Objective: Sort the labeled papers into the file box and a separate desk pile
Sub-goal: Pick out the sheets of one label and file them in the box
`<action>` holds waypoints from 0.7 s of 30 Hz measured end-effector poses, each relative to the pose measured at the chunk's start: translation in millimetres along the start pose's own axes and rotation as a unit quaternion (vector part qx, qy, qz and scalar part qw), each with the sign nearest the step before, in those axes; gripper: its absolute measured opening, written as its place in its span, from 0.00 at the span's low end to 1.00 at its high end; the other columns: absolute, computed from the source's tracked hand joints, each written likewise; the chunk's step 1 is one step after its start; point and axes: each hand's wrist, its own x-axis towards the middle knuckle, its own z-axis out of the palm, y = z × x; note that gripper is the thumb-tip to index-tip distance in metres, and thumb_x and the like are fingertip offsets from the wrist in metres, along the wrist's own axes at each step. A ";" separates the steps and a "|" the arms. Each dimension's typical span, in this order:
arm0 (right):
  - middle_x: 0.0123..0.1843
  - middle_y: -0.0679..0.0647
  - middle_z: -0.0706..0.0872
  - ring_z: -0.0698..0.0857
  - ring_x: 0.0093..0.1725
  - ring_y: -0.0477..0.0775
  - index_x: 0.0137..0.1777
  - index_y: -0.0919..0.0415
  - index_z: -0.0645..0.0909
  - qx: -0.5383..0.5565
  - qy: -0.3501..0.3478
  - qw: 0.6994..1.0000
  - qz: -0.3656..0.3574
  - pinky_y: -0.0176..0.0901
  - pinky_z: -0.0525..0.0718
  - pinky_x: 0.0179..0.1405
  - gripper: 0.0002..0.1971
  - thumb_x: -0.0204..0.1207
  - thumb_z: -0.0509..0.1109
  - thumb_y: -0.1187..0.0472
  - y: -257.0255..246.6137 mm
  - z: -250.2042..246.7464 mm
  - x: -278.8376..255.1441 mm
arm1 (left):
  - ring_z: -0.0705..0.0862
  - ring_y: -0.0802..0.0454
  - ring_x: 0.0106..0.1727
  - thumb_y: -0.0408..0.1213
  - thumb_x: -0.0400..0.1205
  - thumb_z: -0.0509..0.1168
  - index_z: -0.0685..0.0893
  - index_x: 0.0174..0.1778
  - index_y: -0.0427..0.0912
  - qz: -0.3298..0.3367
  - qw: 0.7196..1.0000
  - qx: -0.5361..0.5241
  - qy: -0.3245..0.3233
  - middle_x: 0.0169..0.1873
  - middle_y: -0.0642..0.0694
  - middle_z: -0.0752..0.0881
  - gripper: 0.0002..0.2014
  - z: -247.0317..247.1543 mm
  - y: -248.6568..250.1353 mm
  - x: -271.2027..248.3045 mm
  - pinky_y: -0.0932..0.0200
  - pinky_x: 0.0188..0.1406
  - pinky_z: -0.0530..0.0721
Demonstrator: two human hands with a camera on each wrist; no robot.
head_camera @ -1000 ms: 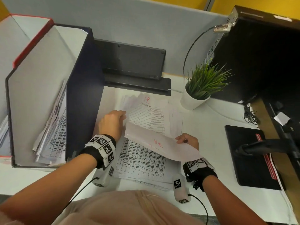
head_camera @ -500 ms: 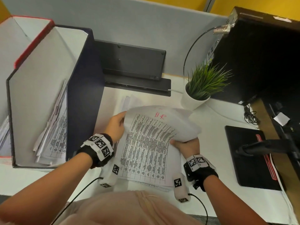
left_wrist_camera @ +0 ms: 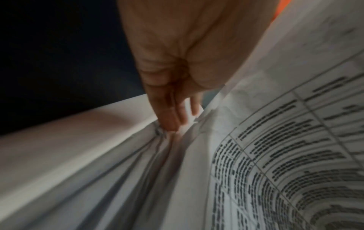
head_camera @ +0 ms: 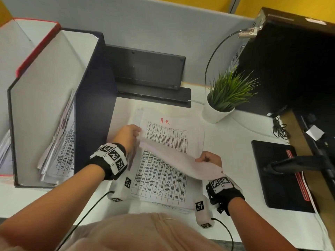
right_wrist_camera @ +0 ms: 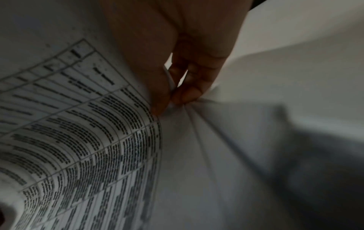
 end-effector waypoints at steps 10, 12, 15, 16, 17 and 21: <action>0.34 0.57 0.77 0.80 0.25 0.39 0.25 0.63 0.78 0.027 0.009 1.000 -0.009 0.26 0.78 0.23 0.21 0.62 0.59 0.90 6.1 3.9 1.1 | 0.83 0.43 0.43 0.30 0.80 0.63 0.86 0.46 0.33 -0.104 0.984 0.140 0.024 0.47 0.37 0.87 0.07 1.7 15.1 -2.2 0.58 0.40 0.79; 0.33 0.58 0.79 0.81 0.28 0.41 0.21 0.64 0.78 0.064 0.013 0.998 -0.020 0.25 0.78 0.25 0.22 0.63 0.58 0.90 5.8 5.6 1.7 | 0.82 0.46 0.39 0.29 0.79 0.64 0.85 0.37 0.38 -0.082 0.989 0.114 0.052 0.43 0.39 0.87 0.07 3.2 14.7 -3.0 0.59 0.40 0.77; 0.21 0.55 0.81 0.78 0.26 0.52 0.09 0.61 0.76 0.125 0.013 0.991 0.035 0.36 0.80 0.28 0.24 0.59 0.54 0.83 5.4 6.0 4.9 | 0.80 0.49 0.34 0.30 0.79 0.64 0.86 0.37 0.38 -0.051 0.992 0.101 0.058 0.40 0.40 0.87 0.07 3.8 11.0 -3.8 0.60 0.37 0.77; 0.19 0.54 0.81 0.78 0.24 0.53 0.08 0.62 0.74 0.135 0.014 0.989 0.051 0.39 0.79 0.30 0.21 0.55 0.54 0.81 4.6 7.3 5.6 | 0.82 0.48 0.37 0.31 0.80 0.65 0.88 0.41 0.38 -0.041 0.994 0.088 0.054 0.41 0.40 0.87 0.06 4.4 9.2 -4.1 0.60 0.37 0.78; 0.17 0.54 0.80 0.78 0.22 0.54 0.08 0.63 0.73 0.136 0.021 0.989 0.058 0.40 0.78 0.32 0.19 0.53 0.55 0.80 4.6 7.8 5.6 | 0.84 0.46 0.39 0.32 0.80 0.66 0.88 0.44 0.38 -0.030 0.996 0.072 0.050 0.42 0.40 0.88 0.05 4.9 7.7 -4.4 0.59 0.38 0.79; 0.13 0.53 0.75 0.78 0.16 0.49 0.08 0.63 0.71 0.112 0.027 0.993 0.032 0.34 0.77 0.24 0.24 0.59 0.51 0.83 8.7 3.2 6.8 | 0.84 0.45 0.43 0.27 0.80 0.63 0.87 0.48 0.36 0.024 0.996 0.065 0.059 0.42 0.39 0.87 0.08 8.8 1.1 -9.4 0.58 0.41 0.79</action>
